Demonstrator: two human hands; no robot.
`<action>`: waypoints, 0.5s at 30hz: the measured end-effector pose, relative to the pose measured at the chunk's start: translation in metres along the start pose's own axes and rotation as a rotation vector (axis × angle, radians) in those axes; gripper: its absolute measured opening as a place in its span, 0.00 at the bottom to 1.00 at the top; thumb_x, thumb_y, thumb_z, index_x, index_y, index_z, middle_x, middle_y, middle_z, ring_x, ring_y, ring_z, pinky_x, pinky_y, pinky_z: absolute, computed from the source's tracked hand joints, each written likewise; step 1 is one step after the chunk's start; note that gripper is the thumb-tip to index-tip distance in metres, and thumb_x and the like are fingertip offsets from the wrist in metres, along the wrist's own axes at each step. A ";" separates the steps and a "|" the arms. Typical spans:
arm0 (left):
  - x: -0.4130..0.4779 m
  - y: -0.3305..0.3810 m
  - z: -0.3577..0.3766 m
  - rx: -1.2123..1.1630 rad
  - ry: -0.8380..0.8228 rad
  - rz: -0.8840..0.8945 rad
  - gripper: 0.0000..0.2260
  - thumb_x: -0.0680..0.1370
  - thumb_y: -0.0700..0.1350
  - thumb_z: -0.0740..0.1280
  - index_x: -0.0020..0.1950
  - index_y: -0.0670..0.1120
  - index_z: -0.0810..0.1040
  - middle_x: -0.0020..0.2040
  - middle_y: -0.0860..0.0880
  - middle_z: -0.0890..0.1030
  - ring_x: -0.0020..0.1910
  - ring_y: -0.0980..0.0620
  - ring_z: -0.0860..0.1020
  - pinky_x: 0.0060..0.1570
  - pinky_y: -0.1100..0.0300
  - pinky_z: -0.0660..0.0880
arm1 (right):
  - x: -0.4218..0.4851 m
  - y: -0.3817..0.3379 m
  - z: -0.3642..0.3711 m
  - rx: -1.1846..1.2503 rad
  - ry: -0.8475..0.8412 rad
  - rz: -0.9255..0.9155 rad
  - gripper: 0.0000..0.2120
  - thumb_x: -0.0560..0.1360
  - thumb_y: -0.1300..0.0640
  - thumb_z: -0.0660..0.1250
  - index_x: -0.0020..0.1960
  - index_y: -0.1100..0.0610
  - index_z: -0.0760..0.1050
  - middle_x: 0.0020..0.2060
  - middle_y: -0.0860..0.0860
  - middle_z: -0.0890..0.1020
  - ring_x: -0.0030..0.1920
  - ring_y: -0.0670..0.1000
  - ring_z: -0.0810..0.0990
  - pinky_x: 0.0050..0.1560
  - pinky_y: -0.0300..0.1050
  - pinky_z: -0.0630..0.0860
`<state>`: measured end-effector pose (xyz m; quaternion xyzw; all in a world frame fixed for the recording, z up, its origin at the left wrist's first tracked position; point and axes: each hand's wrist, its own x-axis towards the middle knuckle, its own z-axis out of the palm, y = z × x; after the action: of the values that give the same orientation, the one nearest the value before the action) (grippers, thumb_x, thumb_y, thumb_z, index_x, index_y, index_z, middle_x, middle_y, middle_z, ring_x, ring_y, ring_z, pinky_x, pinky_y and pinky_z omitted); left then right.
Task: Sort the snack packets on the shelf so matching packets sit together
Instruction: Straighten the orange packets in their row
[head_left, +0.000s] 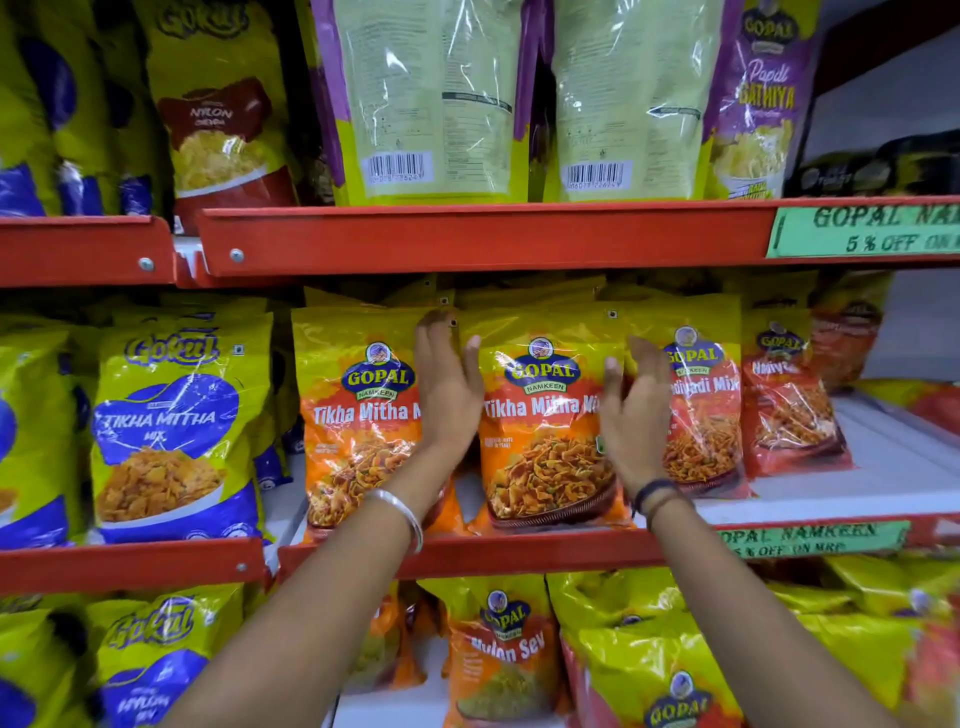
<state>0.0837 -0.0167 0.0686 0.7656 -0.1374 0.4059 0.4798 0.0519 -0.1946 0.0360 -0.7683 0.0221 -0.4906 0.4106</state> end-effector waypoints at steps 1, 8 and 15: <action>-0.018 0.002 0.001 0.038 -0.043 0.102 0.19 0.81 0.47 0.56 0.70 0.42 0.64 0.71 0.43 0.67 0.71 0.46 0.64 0.68 0.62 0.58 | -0.017 -0.003 0.001 -0.047 -0.037 -0.105 0.21 0.81 0.51 0.55 0.71 0.59 0.64 0.70 0.54 0.70 0.71 0.52 0.66 0.70 0.46 0.62; -0.086 -0.036 0.029 0.352 -0.349 0.317 0.26 0.80 0.53 0.46 0.76 0.50 0.41 0.78 0.52 0.42 0.76 0.57 0.39 0.75 0.58 0.38 | -0.058 0.026 0.027 -0.425 -0.253 -0.349 0.27 0.80 0.51 0.47 0.78 0.56 0.50 0.79 0.52 0.53 0.78 0.49 0.48 0.78 0.46 0.42; -0.085 -0.033 0.029 0.421 -0.388 0.273 0.27 0.80 0.52 0.47 0.76 0.47 0.40 0.78 0.48 0.41 0.77 0.55 0.38 0.76 0.57 0.39 | -0.057 0.021 0.026 -0.532 -0.294 -0.303 0.28 0.80 0.49 0.45 0.78 0.56 0.46 0.79 0.52 0.50 0.78 0.49 0.46 0.77 0.46 0.41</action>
<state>0.0637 -0.0402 -0.0217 0.8858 -0.2409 0.3322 0.2170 0.0502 -0.1676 -0.0240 -0.9056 -0.0246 -0.4070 0.1169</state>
